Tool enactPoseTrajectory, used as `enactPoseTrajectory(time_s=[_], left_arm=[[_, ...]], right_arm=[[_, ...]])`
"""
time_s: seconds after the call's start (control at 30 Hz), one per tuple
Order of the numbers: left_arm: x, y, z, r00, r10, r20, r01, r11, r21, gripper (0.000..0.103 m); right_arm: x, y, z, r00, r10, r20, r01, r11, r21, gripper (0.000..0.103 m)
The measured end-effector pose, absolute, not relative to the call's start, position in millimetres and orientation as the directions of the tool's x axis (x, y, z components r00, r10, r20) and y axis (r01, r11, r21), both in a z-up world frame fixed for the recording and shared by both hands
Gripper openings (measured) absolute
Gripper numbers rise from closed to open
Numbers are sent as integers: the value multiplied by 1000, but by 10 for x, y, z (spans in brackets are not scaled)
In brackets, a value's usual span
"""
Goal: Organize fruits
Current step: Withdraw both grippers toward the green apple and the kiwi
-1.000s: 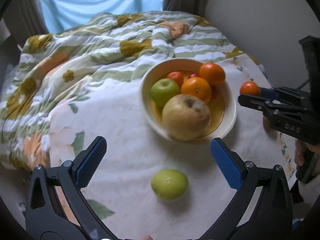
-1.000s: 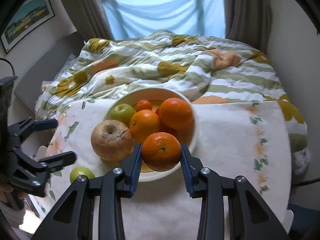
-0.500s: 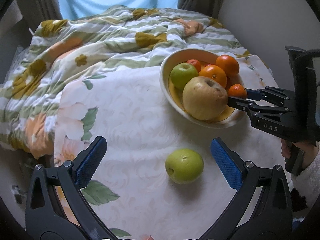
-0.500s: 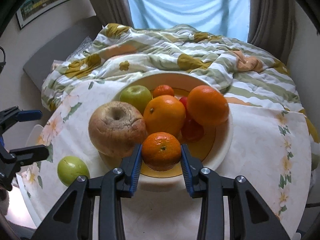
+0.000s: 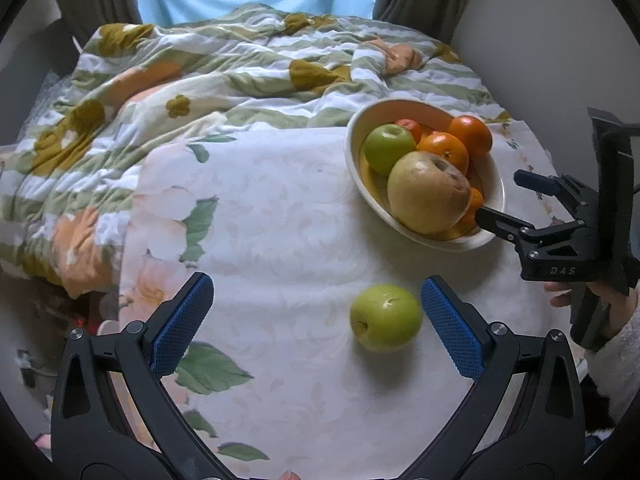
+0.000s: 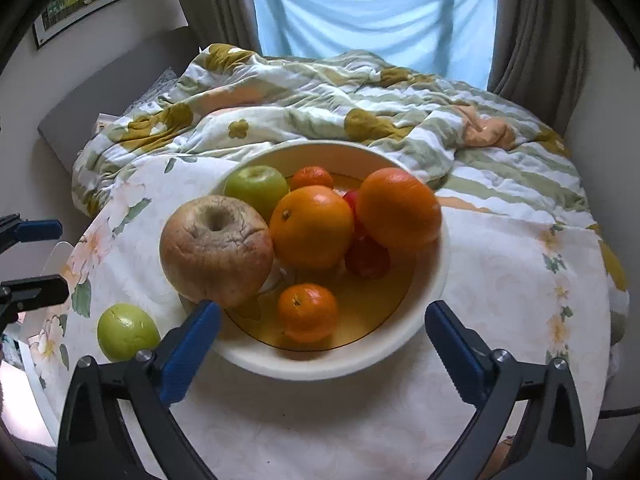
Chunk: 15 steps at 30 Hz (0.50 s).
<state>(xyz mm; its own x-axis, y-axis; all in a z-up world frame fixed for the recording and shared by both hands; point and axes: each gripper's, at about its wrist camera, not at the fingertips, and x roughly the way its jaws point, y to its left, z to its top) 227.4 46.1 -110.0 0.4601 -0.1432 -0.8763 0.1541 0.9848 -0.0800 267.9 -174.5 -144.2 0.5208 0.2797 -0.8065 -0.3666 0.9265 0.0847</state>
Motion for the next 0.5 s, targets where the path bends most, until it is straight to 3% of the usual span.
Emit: enactPoseTrajectory(time_s=[0.5], left_arm=[[2180,448,-521,564,-103,-820,153,988,-20,103]], right_arm=[[2317,-1897,-671,622,229,-749,-291,955,50,102]])
